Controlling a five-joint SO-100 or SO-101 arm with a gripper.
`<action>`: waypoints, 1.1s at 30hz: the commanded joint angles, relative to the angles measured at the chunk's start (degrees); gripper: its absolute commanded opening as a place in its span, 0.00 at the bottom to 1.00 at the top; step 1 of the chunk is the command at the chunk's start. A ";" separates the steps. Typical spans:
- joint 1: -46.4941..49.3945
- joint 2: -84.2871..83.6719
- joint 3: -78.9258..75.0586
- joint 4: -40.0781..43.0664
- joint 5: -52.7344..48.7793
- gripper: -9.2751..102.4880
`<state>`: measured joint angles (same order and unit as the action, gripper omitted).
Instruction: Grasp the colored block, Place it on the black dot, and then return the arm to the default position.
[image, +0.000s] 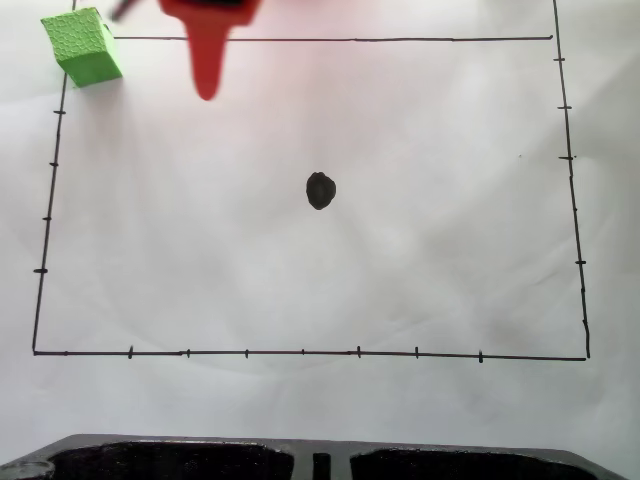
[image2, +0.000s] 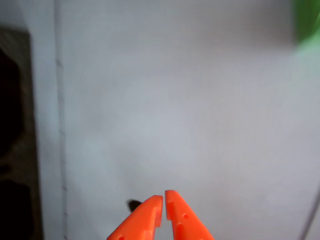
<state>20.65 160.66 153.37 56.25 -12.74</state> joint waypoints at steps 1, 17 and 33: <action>5.27 -4.39 -11.25 5.10 -5.71 0.08; 24.08 -27.77 -24.52 14.94 -39.64 0.20; 45.53 -46.23 -35.86 16.79 -67.76 0.33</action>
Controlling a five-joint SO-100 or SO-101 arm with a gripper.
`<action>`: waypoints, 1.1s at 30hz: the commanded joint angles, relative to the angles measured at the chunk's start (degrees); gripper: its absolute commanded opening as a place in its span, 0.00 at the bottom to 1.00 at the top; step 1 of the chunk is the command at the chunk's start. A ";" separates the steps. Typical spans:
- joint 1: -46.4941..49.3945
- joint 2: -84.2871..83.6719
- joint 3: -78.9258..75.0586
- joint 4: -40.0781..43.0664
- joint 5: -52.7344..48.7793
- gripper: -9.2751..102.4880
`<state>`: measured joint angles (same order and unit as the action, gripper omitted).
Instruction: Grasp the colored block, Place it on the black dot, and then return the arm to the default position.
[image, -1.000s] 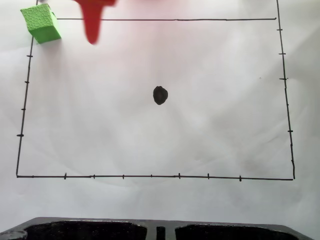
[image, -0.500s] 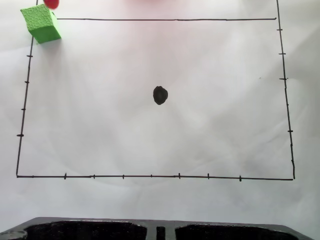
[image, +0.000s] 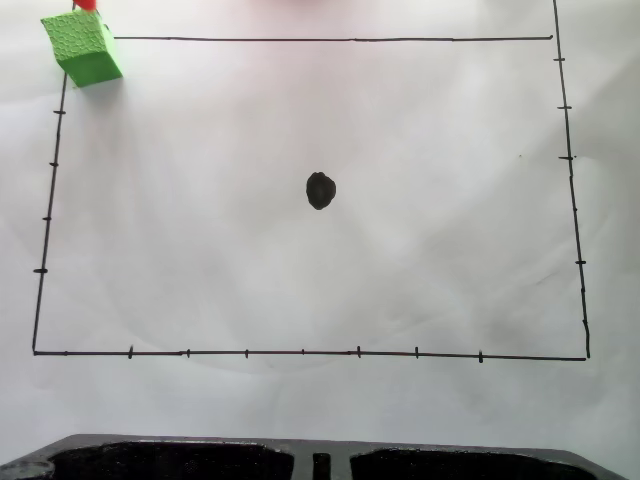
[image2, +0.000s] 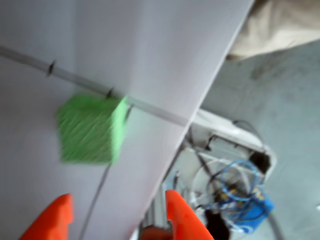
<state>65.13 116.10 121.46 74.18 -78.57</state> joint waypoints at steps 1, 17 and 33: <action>0.88 -3.16 -4.83 -1.58 -1.93 0.34; -6.06 -9.32 -5.10 -1.76 5.01 0.43; -7.29 -14.85 -4.75 -5.98 6.68 0.44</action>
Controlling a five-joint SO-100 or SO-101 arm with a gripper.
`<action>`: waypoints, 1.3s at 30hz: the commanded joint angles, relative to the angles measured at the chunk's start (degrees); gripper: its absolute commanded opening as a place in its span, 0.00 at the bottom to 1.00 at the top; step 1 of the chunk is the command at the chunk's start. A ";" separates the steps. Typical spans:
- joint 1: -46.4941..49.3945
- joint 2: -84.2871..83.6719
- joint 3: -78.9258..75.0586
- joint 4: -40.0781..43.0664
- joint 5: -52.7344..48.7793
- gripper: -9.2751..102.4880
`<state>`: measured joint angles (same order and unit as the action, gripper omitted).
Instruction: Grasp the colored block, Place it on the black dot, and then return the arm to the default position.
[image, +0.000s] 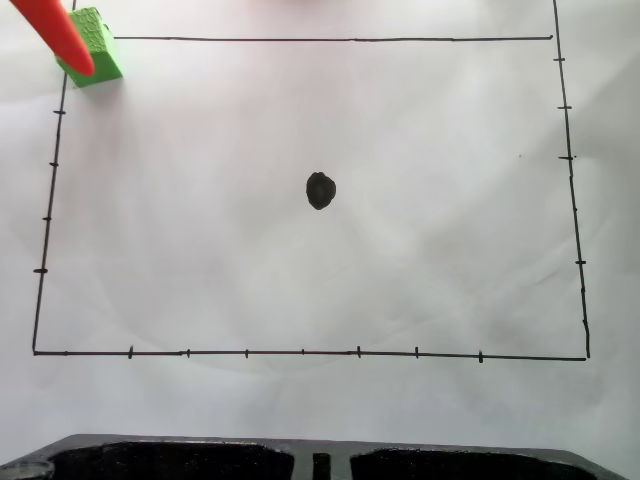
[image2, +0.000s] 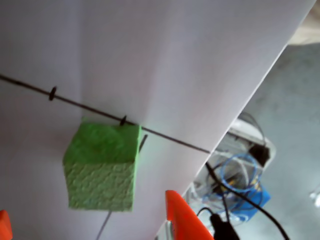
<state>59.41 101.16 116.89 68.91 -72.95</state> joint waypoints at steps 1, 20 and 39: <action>-1.93 -0.53 -0.18 -1.05 1.32 0.44; -1.14 -8.35 -0.18 -6.06 1.85 0.44; -2.02 -9.93 -0.18 -8.35 7.03 0.22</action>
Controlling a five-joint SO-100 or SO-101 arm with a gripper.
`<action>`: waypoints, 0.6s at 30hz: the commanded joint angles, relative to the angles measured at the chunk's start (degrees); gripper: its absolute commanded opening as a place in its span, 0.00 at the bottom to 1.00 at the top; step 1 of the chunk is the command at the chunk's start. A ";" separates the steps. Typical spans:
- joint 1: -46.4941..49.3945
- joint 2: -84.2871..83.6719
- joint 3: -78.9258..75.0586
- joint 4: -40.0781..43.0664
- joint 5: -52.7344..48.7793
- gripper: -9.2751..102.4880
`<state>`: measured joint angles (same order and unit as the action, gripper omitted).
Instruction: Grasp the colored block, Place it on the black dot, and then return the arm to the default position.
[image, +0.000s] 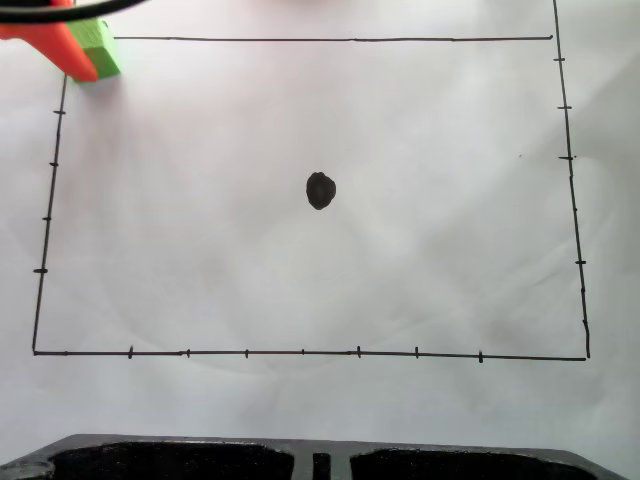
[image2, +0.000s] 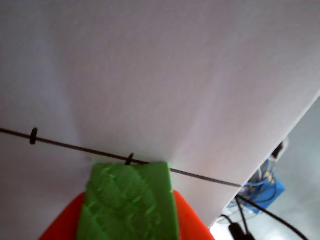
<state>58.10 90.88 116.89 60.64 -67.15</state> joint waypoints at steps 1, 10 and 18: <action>-0.97 0.35 -0.18 0.09 1.41 0.21; -2.64 4.57 -1.05 0.79 10.99 0.18; -11.43 12.92 -4.39 10.20 28.13 0.16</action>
<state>50.36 99.84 115.84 68.91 -43.86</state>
